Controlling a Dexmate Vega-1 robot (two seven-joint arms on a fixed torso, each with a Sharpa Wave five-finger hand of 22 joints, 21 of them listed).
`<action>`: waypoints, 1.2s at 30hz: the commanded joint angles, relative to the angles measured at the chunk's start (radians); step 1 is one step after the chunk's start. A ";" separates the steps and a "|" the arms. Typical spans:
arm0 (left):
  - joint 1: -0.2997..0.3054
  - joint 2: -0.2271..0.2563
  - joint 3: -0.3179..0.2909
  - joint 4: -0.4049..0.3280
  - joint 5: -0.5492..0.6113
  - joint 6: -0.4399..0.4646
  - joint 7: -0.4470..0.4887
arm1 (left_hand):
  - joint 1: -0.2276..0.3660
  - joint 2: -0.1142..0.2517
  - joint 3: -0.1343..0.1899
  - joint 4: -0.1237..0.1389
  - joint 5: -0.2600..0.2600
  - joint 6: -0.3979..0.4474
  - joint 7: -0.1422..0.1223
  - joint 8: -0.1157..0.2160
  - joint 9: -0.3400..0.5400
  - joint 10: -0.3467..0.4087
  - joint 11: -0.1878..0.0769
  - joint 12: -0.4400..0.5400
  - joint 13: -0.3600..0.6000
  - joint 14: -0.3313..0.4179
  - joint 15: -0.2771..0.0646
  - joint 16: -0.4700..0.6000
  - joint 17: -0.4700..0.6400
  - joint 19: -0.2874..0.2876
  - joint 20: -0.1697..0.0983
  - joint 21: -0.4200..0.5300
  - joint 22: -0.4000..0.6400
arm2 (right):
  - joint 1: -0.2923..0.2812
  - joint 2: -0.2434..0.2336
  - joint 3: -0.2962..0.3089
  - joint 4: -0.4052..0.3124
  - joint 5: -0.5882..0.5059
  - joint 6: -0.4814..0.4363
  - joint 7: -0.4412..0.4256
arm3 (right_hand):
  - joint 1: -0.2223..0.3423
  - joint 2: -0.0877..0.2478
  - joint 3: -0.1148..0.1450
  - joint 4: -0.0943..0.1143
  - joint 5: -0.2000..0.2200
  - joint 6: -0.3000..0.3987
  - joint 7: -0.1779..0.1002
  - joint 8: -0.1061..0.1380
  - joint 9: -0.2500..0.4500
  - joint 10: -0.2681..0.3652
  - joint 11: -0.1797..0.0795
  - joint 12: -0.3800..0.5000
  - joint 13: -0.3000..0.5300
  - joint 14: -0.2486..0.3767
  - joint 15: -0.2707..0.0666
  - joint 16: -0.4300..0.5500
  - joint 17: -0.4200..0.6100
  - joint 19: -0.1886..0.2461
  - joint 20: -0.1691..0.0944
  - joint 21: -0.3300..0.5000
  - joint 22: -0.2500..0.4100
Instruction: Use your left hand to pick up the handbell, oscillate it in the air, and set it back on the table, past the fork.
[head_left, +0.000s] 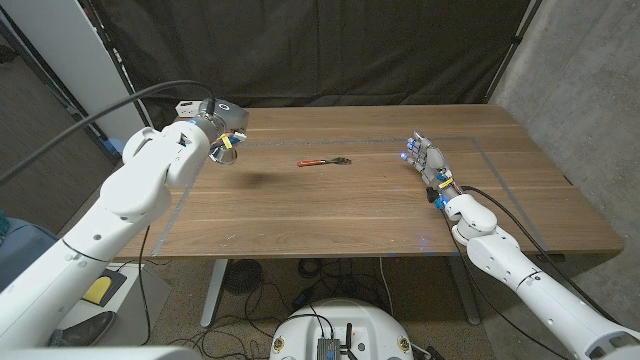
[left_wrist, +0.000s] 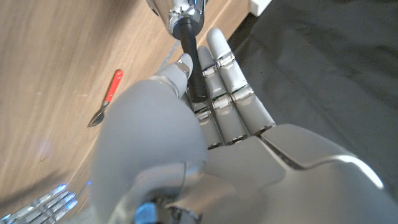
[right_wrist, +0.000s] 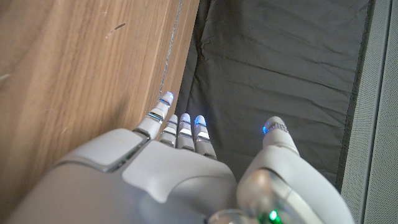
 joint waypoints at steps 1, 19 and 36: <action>-0.001 0.024 0.014 0.132 -0.705 -0.110 0.286 | 0.005 0.015 0.008 -0.001 0.008 -0.001 0.005 0.003 0.006 0.007 0.004 -0.007 0.004 0.096 -0.098 0.001 0.002 -0.003 0.008 0.007 0.002 | 0.003 -0.001 0.002 0.005 0.000 0.001 0.003 | 0.012 0.004 -0.002 0.000 0.000 0.001 0.009 0.003 0.004 -0.002 0.009 -0.001 0.005 0.005 0.002 -0.001 0.003 0.007 0.002 -0.001 0.005; -0.069 -0.139 0.127 0.428 -1.160 -0.587 0.661 | 0.008 0.016 0.012 -0.002 0.008 0.000 0.008 0.006 0.009 0.012 0.012 -0.014 0.010 0.099 -0.090 0.001 0.001 -0.005 0.016 0.014 0.003 | 0.011 0.002 -0.004 0.014 -0.004 0.000 0.008 | 0.012 0.004 -0.003 0.000 0.001 0.001 0.005 0.004 0.004 -0.003 0.006 -0.002 0.005 0.004 -0.002 -0.001 0.003 0.006 -0.002 -0.002 0.005; -0.079 -0.383 0.107 0.602 -1.279 -0.927 0.901 | 0.009 0.015 0.012 -0.003 0.006 0.003 0.002 0.007 0.007 0.012 0.007 -0.019 0.018 0.094 -0.093 0.003 0.006 -0.010 0.020 0.018 0.002 | -0.011 -0.004 0.004 -0.004 0.004 -0.010 -0.009 | 0.013 0.005 -0.004 0.000 0.001 0.002 0.009 0.004 0.004 -0.002 0.010 -0.001 0.005 0.005 0.002 -0.001 0.003 0.008 0.001 -0.001 0.005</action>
